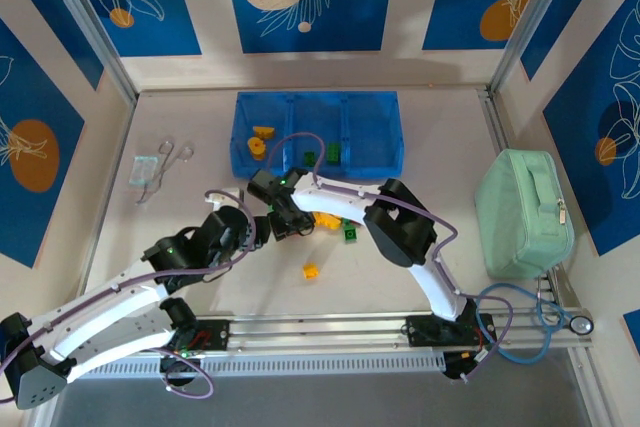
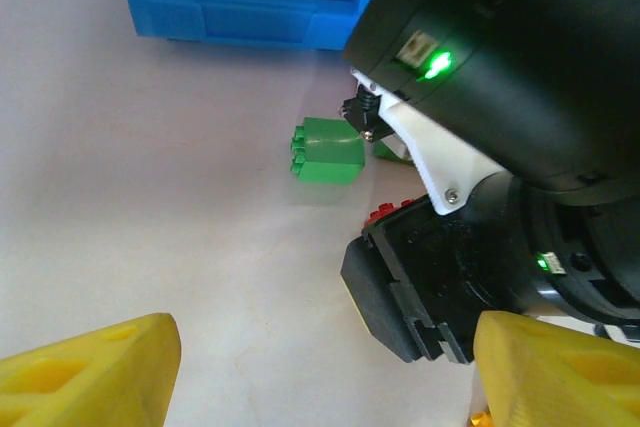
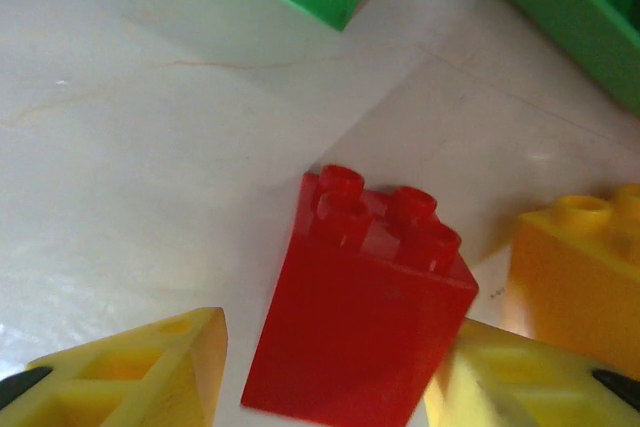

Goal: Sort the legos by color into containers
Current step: Pick up the lego from the center of the table, then place the lego in the container.

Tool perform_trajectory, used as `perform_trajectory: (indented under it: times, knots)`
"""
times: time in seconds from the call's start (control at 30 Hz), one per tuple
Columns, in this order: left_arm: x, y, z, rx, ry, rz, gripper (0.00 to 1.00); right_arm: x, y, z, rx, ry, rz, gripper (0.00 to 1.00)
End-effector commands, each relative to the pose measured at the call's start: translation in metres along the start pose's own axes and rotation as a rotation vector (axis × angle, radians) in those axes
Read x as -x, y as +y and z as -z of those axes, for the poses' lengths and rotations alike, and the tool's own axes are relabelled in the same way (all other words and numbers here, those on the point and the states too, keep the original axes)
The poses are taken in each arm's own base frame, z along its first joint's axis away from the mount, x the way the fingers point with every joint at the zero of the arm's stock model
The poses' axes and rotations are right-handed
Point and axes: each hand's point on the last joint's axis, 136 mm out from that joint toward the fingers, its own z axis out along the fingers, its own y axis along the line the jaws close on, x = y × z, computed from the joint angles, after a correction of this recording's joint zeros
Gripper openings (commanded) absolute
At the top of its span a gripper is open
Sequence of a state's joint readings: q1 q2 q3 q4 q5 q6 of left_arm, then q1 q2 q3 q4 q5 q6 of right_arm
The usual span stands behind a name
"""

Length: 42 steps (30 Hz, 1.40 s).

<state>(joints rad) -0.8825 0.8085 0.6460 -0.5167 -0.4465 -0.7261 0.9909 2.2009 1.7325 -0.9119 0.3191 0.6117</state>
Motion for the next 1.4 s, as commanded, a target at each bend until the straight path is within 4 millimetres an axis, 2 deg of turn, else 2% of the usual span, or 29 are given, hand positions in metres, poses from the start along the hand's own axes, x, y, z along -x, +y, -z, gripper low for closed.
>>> perform_trajectory:
  times: [0.0, 0.17, 0.37, 0.5, 0.6, 0.77, 0.87, 1.03, 1.27, 1.37]
  knots:
    - [-0.004, 0.002, 0.000, 0.010, 0.007, -0.006, 0.77, 0.000, -0.001, -0.007, -0.038, 0.016, -0.018, 0.51]
    - [-0.004, 0.004, 0.001, 0.016, 0.004, -0.010, 0.77, 0.000, 0.000, -0.008, -0.055, 0.009, -0.018, 0.42]
    - [-0.003, 0.004, 0.000, 0.020, 0.000, -0.011, 0.77, -0.002, -0.003, 0.006, -0.052, -0.023, -0.020, 0.33]
    - [0.002, 0.000, 0.003, 0.027, 0.016, -0.032, 0.77, 0.001, -0.005, 0.025, -0.037, -0.070, -0.020, 0.29]
    - [0.002, 0.002, 0.004, 0.030, 0.015, -0.030, 0.77, 0.006, -0.008, 0.046, -0.025, -0.115, -0.016, 0.28]
    - [-0.003, -0.002, 0.000, 0.010, 0.026, -0.011, 0.77, 0.014, -0.026, 0.085, -0.027, -0.189, -0.023, 0.27]
    - [-0.006, -0.004, -0.004, 0.007, 0.039, -0.014, 0.77, 0.020, -0.048, 0.106, -0.026, -0.231, -0.051, 0.27]
    - [-0.011, -0.012, -0.011, -0.014, 0.063, -0.017, 0.77, 0.027, -0.102, 0.129, -0.049, -0.275, -0.133, 0.27]
    - [-0.017, -0.012, -0.016, -0.025, 0.073, -0.012, 0.77, 0.037, -0.174, 0.146, -0.086, -0.308, -0.234, 0.27]
    - [-0.022, -0.012, -0.020, -0.025, 0.081, -0.015, 0.77, 0.043, -0.202, 0.148, -0.092, -0.314, -0.272, 0.27]
